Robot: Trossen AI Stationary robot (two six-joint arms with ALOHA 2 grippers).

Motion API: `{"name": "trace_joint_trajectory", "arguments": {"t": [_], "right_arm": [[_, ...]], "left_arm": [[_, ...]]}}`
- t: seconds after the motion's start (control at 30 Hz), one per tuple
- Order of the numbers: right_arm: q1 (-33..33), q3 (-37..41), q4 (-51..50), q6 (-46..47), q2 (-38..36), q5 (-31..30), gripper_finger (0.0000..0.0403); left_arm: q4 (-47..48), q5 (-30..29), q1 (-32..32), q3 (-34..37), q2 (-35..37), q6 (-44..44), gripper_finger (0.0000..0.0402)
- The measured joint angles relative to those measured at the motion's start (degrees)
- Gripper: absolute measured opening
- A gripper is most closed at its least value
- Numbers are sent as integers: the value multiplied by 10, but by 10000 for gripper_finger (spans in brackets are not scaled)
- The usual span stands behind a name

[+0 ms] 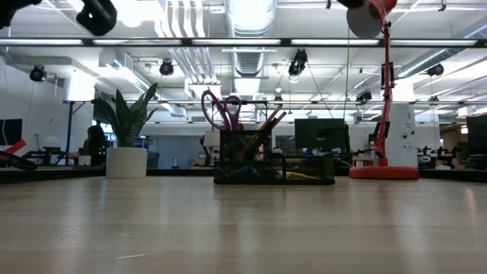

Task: Pick and place office supplies into organizer
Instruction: Return to Home Position

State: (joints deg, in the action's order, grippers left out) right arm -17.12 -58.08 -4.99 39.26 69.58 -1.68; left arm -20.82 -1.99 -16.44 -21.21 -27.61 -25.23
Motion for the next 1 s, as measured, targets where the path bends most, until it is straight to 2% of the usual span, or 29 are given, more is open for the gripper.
{"name": "trace_joint_trajectory", "arguments": {"t": [0.1,0.2,0.37,0.43,0.53,0.67,0.77,0.87,1.0], "right_arm": [[3,104,67,-10,-90,24,170],[5,178,66,-20,-169,35,168],[10,269,67,81,-293,1,169],[8,290,75,44,-335,-4,168],[6,312,81,-59,-393,15,166],[15,343,81,-141,-469,33,167],[20,375,82,-172,-534,44,165],[27,419,85,-172,-599,42,164],[37,483,101,-162,-685,44,166]], "left_arm": [[77,-2,25,4,32,17,0],[133,-4,38,13,61,9,0],[148,-15,42,31,132,-64,0],[143,-15,42,34,157,-68,0],[138,-12,42,43,192,13,0],[133,-8,42,63,257,74,0],[136,1,43,92,257,79,0],[90,12,43,121,250,72,0],[-58,7,49,204,249,88,0]]}}
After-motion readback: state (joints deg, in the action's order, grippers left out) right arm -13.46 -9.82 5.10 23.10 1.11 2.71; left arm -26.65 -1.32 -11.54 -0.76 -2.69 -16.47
